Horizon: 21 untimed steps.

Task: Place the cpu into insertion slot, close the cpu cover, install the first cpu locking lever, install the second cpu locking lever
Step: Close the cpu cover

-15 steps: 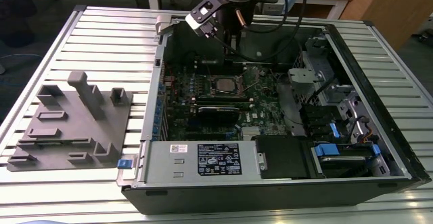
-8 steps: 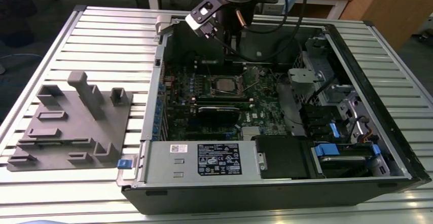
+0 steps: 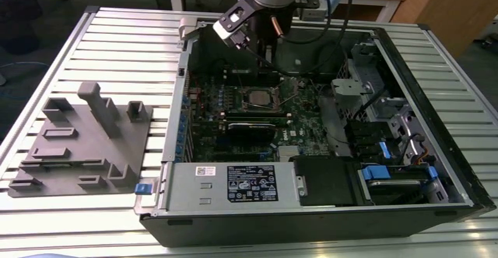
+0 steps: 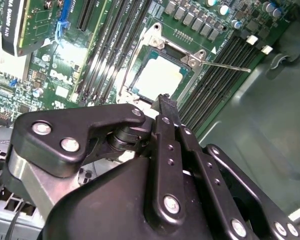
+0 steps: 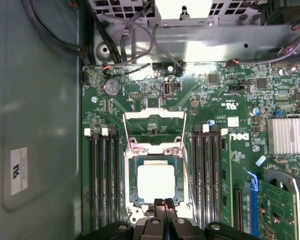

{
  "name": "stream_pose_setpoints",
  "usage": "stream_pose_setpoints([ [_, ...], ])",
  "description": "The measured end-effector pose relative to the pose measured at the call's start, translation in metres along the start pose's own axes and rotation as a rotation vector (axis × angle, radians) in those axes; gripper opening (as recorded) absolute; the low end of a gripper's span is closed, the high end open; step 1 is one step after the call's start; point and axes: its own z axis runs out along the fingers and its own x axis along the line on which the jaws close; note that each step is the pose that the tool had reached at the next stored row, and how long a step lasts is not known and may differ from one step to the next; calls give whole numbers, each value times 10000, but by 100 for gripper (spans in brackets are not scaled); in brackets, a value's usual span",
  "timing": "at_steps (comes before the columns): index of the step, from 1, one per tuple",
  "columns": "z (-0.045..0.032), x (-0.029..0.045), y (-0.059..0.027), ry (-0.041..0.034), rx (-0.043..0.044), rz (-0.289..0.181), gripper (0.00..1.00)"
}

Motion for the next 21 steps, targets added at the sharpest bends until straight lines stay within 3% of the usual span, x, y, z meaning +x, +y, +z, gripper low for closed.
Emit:
stream_pose_setpoints([
  [4, 66, -1, -2, 1, -1, -1, 11],
  [21, 150, 19, -5, 0, 0, -1, 11],
])
